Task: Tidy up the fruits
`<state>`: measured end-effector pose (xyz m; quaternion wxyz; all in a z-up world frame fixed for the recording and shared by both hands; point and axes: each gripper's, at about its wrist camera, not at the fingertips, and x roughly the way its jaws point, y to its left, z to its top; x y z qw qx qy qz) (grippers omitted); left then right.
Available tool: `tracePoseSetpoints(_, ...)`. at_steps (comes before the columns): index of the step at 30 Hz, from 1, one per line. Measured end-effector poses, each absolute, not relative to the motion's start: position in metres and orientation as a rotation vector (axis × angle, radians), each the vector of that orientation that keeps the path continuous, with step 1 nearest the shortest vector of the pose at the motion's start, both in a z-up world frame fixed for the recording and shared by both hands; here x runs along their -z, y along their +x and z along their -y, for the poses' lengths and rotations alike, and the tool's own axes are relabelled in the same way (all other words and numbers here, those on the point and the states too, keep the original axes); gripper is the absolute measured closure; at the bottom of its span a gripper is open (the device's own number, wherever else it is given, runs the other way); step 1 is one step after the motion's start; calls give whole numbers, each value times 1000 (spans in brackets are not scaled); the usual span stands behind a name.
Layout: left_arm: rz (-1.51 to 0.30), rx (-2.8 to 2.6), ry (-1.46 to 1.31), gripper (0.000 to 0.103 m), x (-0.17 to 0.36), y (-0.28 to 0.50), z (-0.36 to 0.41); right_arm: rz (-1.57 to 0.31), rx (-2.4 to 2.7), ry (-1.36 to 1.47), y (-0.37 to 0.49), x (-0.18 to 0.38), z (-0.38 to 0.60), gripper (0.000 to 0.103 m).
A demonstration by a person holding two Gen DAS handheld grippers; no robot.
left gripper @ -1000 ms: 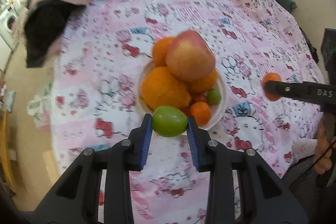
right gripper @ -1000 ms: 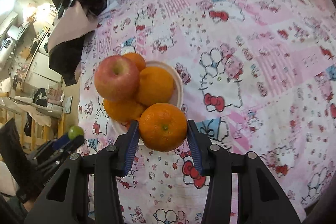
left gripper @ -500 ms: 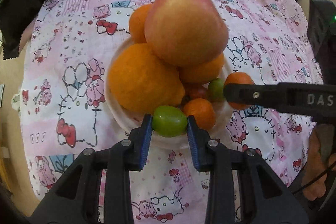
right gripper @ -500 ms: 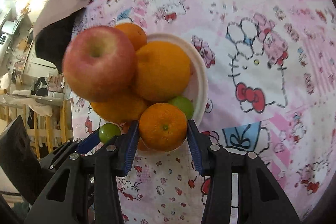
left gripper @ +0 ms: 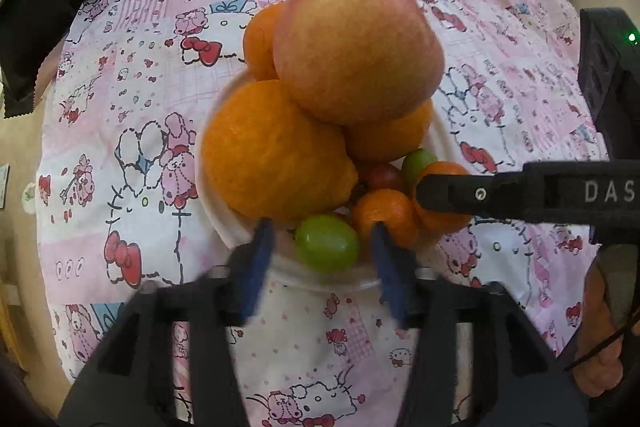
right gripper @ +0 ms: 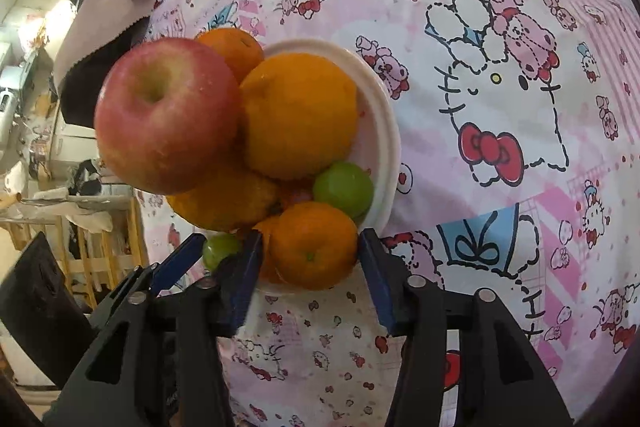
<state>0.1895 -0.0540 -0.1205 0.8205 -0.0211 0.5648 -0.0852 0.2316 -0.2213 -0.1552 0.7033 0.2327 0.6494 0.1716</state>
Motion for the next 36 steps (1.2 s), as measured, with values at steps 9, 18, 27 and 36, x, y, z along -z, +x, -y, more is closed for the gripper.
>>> tracePoseSetpoints(9, -1149, 173, -73, 29, 103, 180, 43, -1374, -352, 545, 222, 132, 239, 31)
tracePoseSetpoints(18, -1003, 66, -180, 29, 51, 164, 0, -1265, -342, 570, 209, 99, 258, 27)
tracePoseSetpoints(27, -834, 15, -90, 29, 4, 102, -8, -995, -381, 359, 142, 29, 246, 23)
tracePoseSetpoints(36, -803, -26, -207, 29, -2, 56, -27, -953, -362, 303, 84, 25, 238, 16)
